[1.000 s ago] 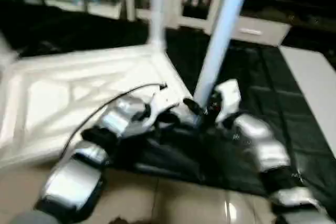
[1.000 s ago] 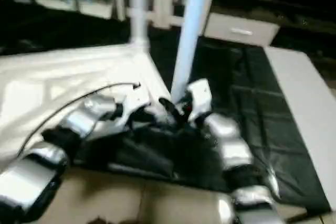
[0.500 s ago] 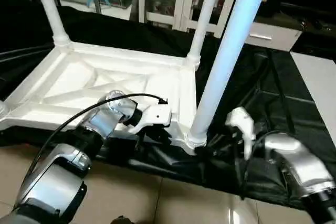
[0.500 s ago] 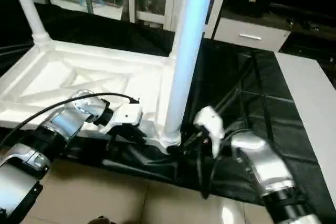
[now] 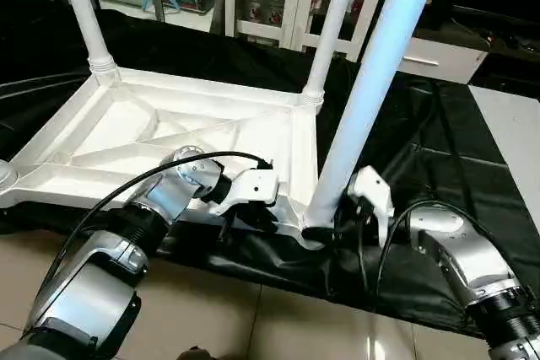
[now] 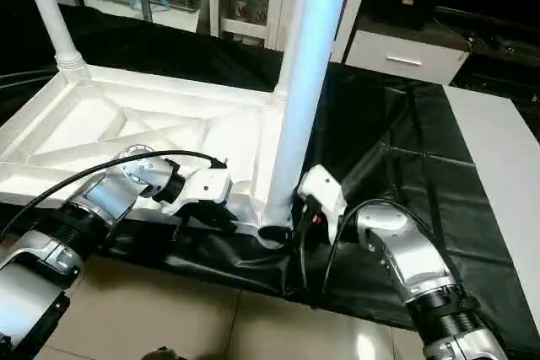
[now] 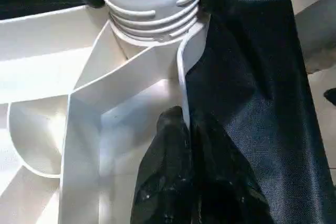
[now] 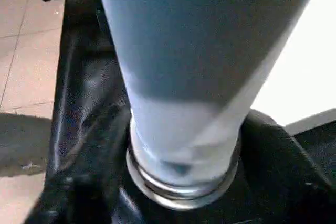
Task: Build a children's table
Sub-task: Rotate leg to tighten
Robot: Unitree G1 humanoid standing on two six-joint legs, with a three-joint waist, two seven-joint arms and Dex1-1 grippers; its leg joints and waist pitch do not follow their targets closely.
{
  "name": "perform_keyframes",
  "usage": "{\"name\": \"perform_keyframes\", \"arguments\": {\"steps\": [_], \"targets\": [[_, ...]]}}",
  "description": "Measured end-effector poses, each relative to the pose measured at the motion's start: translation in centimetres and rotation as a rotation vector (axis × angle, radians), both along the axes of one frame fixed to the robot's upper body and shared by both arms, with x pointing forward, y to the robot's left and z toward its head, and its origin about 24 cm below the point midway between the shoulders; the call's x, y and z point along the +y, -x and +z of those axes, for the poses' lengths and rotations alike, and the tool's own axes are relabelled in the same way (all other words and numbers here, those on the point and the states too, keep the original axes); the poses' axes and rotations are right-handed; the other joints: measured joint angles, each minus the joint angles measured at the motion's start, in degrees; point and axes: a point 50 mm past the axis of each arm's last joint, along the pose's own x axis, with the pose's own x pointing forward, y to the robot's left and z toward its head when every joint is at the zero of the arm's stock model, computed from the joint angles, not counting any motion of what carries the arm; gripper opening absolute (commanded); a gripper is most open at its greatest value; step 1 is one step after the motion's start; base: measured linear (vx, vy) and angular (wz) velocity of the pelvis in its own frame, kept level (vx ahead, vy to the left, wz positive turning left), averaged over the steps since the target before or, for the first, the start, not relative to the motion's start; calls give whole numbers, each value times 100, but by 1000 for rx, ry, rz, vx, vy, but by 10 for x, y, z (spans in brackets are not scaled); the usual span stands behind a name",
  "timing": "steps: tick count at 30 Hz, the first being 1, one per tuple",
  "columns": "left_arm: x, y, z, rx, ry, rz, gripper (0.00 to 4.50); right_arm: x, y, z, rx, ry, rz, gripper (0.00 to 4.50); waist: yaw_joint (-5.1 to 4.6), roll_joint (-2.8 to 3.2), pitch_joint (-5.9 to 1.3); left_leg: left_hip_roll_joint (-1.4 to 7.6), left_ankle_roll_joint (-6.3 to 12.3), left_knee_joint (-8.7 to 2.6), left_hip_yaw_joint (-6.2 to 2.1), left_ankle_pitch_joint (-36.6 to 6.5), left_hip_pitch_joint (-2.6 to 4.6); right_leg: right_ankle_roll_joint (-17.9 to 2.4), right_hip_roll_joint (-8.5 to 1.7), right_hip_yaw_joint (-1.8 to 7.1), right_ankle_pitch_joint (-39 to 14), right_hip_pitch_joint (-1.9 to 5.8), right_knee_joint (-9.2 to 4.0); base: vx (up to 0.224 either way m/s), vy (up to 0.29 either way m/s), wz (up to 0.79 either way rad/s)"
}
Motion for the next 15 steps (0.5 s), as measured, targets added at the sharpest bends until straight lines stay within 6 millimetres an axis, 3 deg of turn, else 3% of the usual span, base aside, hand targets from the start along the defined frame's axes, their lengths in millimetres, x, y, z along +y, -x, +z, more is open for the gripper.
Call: {"name": "perform_keyframes", "arguments": {"steps": [11,15], "targets": [[0,0,0,-1,1,1,0,-1,-1,0,9,-1,7,269,1,-3,-2,0,0,2,0,0,-3,0,0,0,0,0,0,0,0,0],[1,-5,-1,-36,12,62,0,6,-10,-5,10,-42,-87,268,-53,-12,-7,2,-10,4,-2,7,5,29,1,-1,-11,-5,5,0,0,0]]}}
